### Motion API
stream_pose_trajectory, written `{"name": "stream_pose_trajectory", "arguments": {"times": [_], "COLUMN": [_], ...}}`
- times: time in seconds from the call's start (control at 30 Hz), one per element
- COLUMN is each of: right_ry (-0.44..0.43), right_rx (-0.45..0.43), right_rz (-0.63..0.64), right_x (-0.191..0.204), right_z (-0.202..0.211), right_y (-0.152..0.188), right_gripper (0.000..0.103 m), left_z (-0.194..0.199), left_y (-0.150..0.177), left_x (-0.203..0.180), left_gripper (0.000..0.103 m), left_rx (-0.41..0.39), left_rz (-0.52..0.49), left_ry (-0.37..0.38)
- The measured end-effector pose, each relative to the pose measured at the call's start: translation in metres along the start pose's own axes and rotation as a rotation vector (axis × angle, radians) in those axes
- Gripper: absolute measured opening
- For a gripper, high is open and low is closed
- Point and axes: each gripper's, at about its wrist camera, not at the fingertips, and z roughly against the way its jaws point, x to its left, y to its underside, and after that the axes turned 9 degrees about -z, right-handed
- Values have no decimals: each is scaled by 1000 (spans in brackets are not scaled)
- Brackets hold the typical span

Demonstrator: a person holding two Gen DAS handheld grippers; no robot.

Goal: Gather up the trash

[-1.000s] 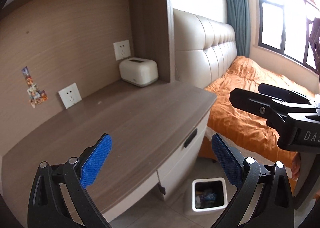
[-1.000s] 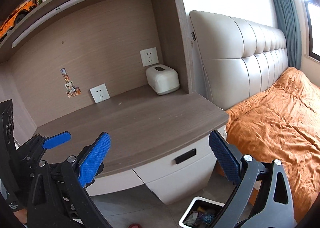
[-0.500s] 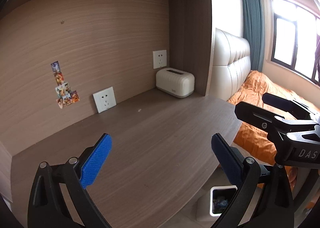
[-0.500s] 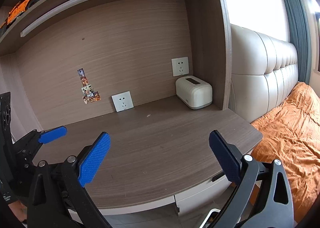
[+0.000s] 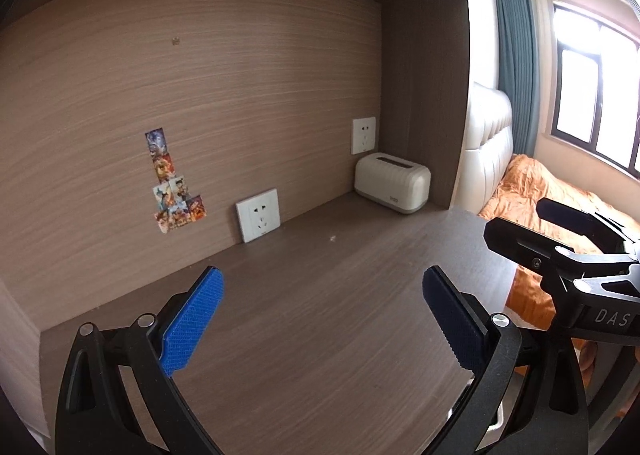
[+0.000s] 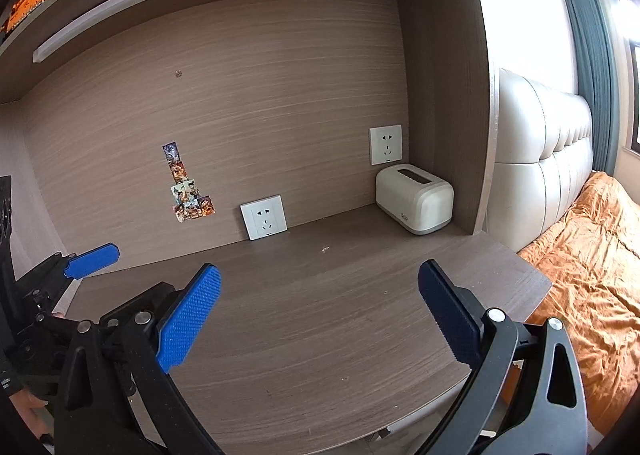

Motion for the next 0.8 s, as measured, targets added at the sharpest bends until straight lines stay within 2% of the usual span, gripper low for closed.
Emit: {"name": "stream_pose_trajectory", "arguments": {"times": [0.13,0.43,0.8], "right_ry": [1,5,19], "right_rx": [-3,-7,-21], "right_rz": [8,7,12], "right_x": [13,29,38], "right_z": [-5,-13,-12], "right_y": [0,-2,-2], "right_gripper": [98,98,98], "left_z": [0,1,-2], "left_y": [0,0,1], "left_x": [10,22,39], "left_gripper": [98,98,98], "left_rx": [-5,-17,2], "left_rz": [-26,-44,-17], "left_ry": [-29,-19,-16]}}
